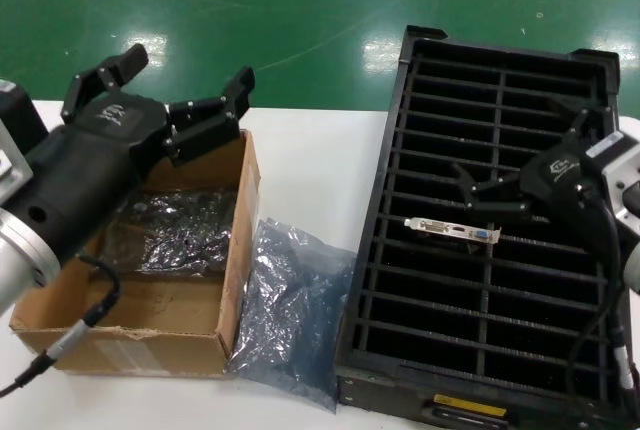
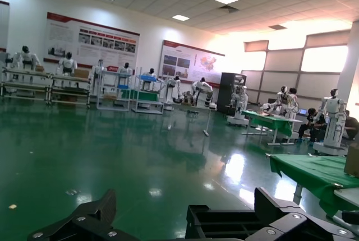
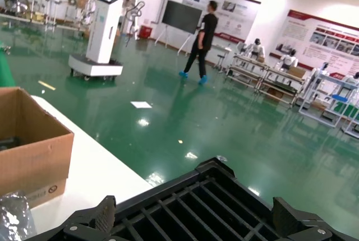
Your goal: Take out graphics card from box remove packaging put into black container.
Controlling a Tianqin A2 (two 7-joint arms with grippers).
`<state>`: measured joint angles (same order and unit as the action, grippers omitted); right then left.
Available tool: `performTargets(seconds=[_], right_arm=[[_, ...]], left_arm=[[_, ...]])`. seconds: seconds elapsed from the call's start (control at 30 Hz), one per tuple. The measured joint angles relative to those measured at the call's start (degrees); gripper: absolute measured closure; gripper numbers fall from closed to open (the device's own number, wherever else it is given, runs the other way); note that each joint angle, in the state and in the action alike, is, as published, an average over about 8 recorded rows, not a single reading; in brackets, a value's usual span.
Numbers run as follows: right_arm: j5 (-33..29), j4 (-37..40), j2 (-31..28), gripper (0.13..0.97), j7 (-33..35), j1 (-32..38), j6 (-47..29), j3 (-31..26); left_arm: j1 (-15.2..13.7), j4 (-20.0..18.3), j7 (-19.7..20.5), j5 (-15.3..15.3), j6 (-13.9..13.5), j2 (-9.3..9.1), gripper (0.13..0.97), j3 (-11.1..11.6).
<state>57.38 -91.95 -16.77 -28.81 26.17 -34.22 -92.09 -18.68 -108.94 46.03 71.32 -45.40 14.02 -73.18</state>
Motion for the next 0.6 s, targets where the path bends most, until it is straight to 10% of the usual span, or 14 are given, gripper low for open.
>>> performTargets(seconds=[0.6], right_arm=[[13.7, 0.1, -0.1, 0.129, 8.7, -7.9, 10.3, 0.1]], left_arm=[[5.6, 5.2, -13.8, 9.5, 13.6, 0.95, 0.138, -5.5]])
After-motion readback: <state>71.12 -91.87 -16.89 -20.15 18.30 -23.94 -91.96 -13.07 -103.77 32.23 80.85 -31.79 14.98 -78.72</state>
